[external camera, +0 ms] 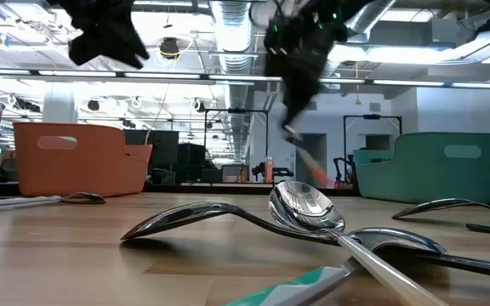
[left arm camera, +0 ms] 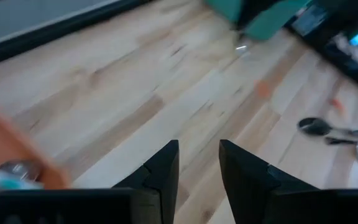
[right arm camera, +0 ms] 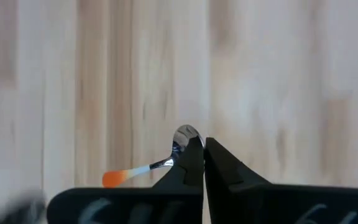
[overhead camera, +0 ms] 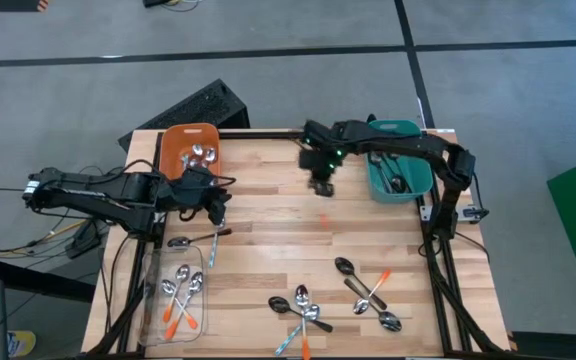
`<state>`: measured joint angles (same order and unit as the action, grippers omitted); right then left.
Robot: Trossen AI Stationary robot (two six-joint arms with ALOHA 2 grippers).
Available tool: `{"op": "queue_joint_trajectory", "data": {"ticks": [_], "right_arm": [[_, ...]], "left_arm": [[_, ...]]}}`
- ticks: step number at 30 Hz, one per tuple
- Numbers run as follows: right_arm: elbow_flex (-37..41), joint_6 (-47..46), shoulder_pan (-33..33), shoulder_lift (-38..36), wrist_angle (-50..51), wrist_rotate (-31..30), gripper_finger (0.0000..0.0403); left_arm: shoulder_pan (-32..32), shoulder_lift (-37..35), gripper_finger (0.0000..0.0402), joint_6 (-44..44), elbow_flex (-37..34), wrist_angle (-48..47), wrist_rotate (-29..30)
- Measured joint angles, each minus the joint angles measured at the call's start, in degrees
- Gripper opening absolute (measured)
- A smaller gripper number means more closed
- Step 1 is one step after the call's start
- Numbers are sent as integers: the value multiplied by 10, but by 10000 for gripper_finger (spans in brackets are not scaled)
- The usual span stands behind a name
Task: Sort silverware by color (type)
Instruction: Put the orange spoon into the transparent bin
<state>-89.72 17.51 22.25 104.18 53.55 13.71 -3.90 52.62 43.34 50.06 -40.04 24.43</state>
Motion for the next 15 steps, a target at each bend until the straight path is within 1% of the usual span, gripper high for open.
{"op": "queue_joint_trajectory", "data": {"ticks": [6, 8, 11, 15], "right_arm": [[-65, -140, -2, 0, -147, 63, 12], [-82, -172, -5, 0, -183, 73, 12], [-109, -189, -18, 0, -234, 73, 12], [-132, -171, -50, 0, -288, 72, 12]], "left_arm": [[0, 0, 138, -38, 0, 85, -3], [0, 4, 151, -42, 0, 107, -12], [0, 18, 167, -48, 0, 135, -31], [6, 58, 178, -75, 0, 194, -40]]}}
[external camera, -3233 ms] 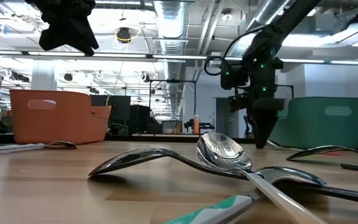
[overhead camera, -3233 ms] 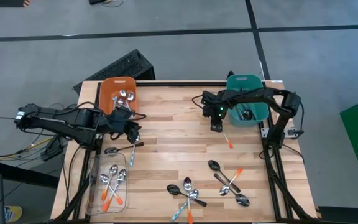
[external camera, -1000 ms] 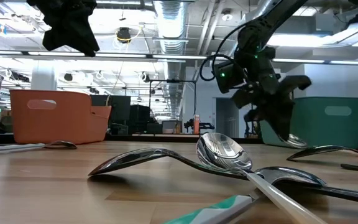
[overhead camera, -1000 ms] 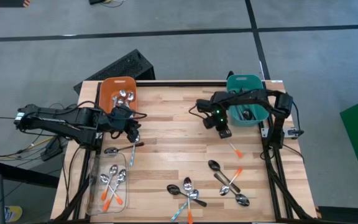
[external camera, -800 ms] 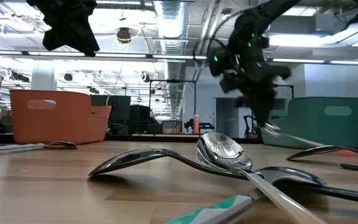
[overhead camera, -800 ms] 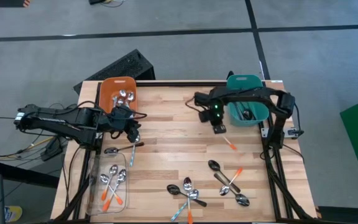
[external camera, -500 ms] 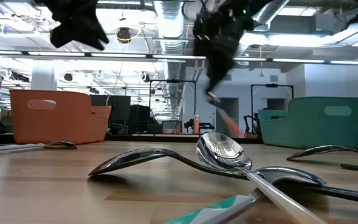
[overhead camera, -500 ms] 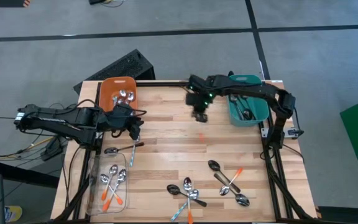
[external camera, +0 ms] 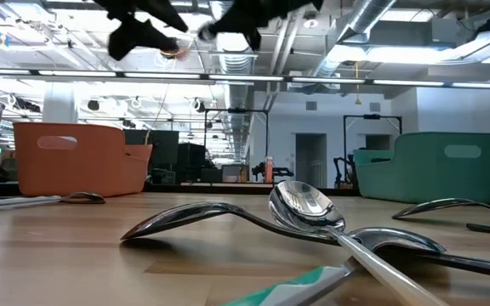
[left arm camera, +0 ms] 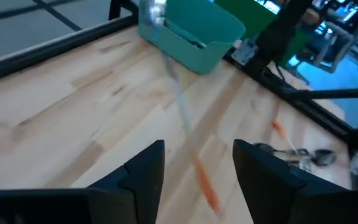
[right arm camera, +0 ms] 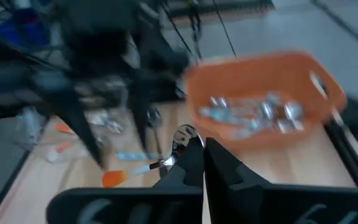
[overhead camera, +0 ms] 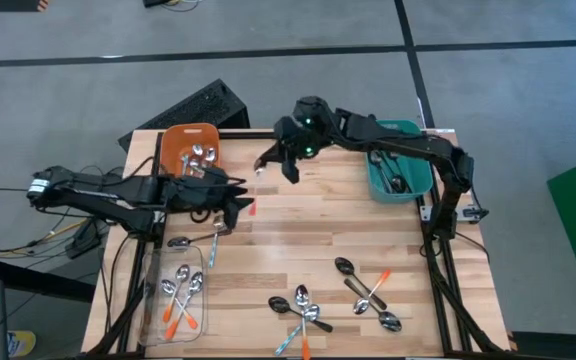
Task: Sort silverware by color (type)
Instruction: Put the orange spoon into the transparent bin
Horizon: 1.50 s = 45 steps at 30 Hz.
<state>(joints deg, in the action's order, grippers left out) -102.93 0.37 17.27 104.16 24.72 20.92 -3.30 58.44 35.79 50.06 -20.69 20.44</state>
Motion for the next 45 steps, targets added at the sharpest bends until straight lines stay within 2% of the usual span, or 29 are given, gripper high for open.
{"op": "queue_joint_trajectory", "data": {"ticks": [5, 8, 11, 15, 17, 22, 28, 32, 36, 40, 45], "right_arm": [[-13, 26, -31, 0, -19, -44, 12], [-13, 31, -37, 0, -20, -54, 12], [-13, 31, -37, 0, -20, -57, 12], [-13, 31, -38, 0, -21, -57, 12], [-13, 31, -38, 0, -20, -57, 12], [-13, 30, -38, -1, -21, -55, 20], [-13, 21, -38, -1, -34, -44, 66], [-13, 14, -36, -8, -43, -49, 92], [-14, 6, -38, -31, -55, -106, 100], [-14, -36, -33, -40, -37, -123, 101], [-12, -55, -24, -42, 15, -123, 101]], "left_arm": [[18, 29, 175, -3, 0, 51, 9], [23, 31, 160, -3, 0, 57, 6], [27, 31, 121, -15, 0, 58, -14], [27, 31, 36, -34, 0, 58, -21], [27, 31, 11, -37, 0, 59, -20], [28, 31, 3, -35, 0, 58, -15], [27, 19, 0, -19, 0, 39, -21], [2, -20, 0, 71, 0, -58, -21], [-58, -73, 0, 238, 0, -193, 9], [-185, -98, 0, 440, 0, -293, 16], [-381, -76, 0, 650, 0, -312, -31]]}}
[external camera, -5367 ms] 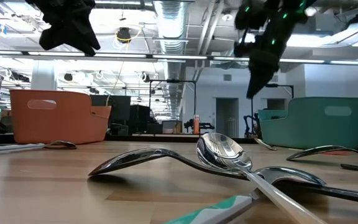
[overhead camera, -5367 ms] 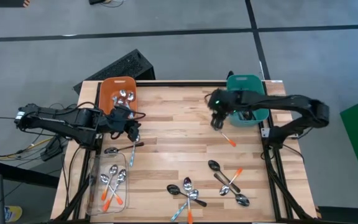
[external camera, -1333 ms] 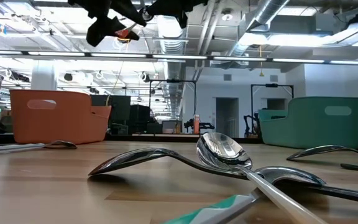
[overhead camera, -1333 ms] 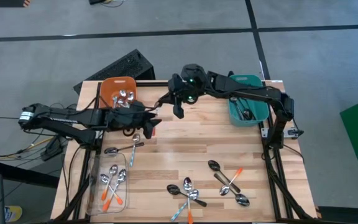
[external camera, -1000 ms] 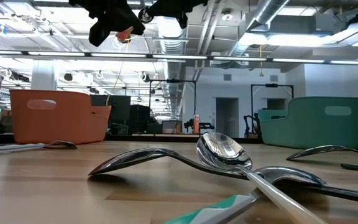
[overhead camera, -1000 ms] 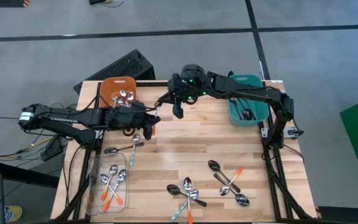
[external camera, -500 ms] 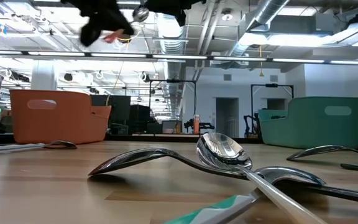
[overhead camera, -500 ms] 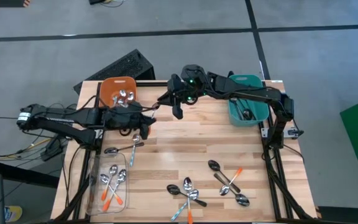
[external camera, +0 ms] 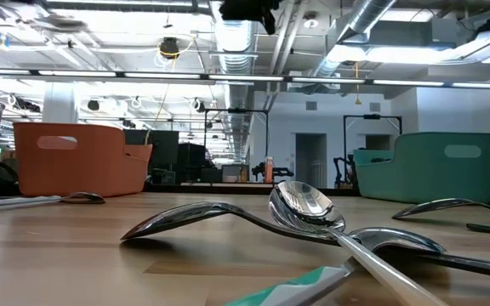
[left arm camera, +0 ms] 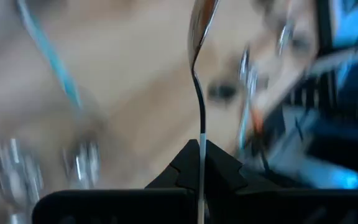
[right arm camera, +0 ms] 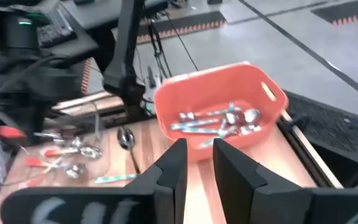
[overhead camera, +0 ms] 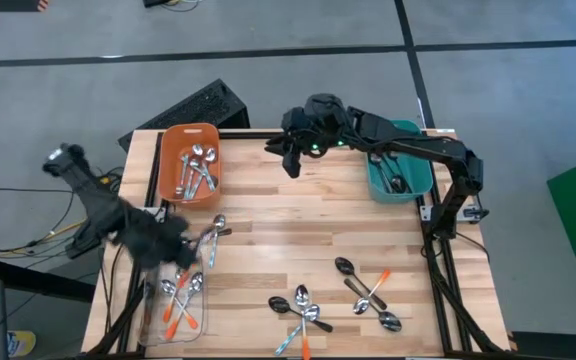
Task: Sort silverware by color (type)
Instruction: Put the orange spoon into the transparent bin, then put the black spoon into the white blue bin
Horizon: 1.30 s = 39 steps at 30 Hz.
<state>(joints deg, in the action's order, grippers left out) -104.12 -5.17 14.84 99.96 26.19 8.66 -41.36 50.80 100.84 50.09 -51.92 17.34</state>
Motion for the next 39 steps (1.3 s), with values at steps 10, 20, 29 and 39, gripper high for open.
{"op": "queue_joint_trajectory", "data": {"ticks": [10, 20, 29, 39], "right_arm": [[3, -40, -3, -1, 23, 1, 102], [3, -67, -24, -1, 269, 0, 102], [4, -149, -102, 0, 536, -90, 102], [124, -383, -274, -20, 506, -153, 103]], "left_arm": [[-185, 115, 0, 187, 0, -35, -39], [-174, 188, 33, 209, 0, -63, -118], [-147, 158, 180, 170, 0, -21, -62], [-52, 59, 204, -93, 0, 82, 80]]}}
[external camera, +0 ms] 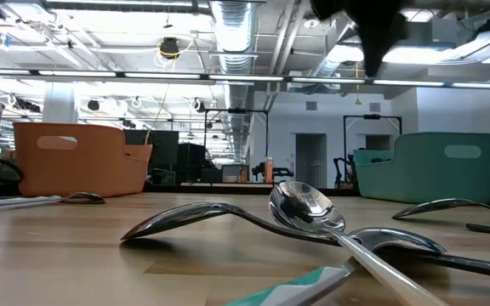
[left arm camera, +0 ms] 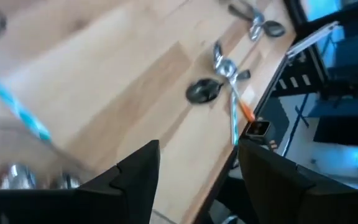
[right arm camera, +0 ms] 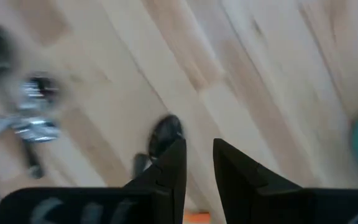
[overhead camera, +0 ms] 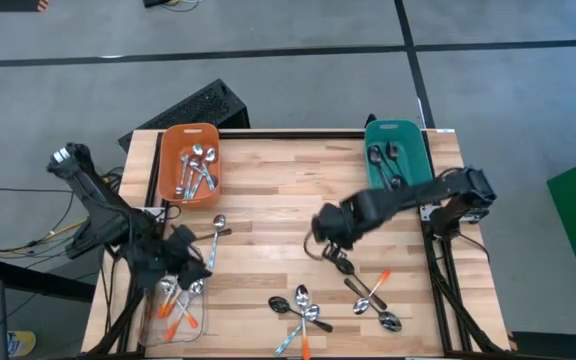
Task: Sort silverware by color (type)
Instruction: Put the black spoon into the white blue bin
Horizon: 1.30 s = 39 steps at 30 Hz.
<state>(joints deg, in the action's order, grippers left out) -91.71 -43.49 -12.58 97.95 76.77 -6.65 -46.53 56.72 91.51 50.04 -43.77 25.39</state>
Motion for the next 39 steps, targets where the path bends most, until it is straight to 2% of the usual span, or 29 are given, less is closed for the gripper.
{"op": "queue_joint_trajectory", "data": {"ticks": [2, 6, 8, 11, 14, 19, 24, 31, 35, 39], "right_arm": [[37, -68, -24, 0, -2, -6, 105], [111, -167, -68, -1, -27, -1, 128], [148, -185, -88, -1, -54, -1, 150], [208, -201, -104, -1, -126, 34, 197], [258, -231, -110, -1, -206, 45, 238], [294, -271, -109, -1, -246, 49, 252], [299, -268, -121, -1, -264, 85, 242], [308, -279, -141, 8, -274, 86, 238], [343, -285, -134, 8, -328, 97, 215], [364, -298, -126, 7, -339, 103, 170]], "left_arm": [[22, -6, 204, -62, 0, 3, -2], [77, -6, 204, -200, 0, 26, -43], [109, -4, 204, -274, 0, 41, -72], [166, -5, 204, -377, 0, 79, -110], [225, -5, 204, -433, 0, 107, -133], [277, -5, 203, -450, 0, 119, -160], [274, -5, 195, -446, 0, 76, -177], [270, -5, 182, -438, 0, 64, -156], [273, -10, 176, -438, 0, 62, -150], [274, -36, 174, -438, 0, 53, -149]]}}
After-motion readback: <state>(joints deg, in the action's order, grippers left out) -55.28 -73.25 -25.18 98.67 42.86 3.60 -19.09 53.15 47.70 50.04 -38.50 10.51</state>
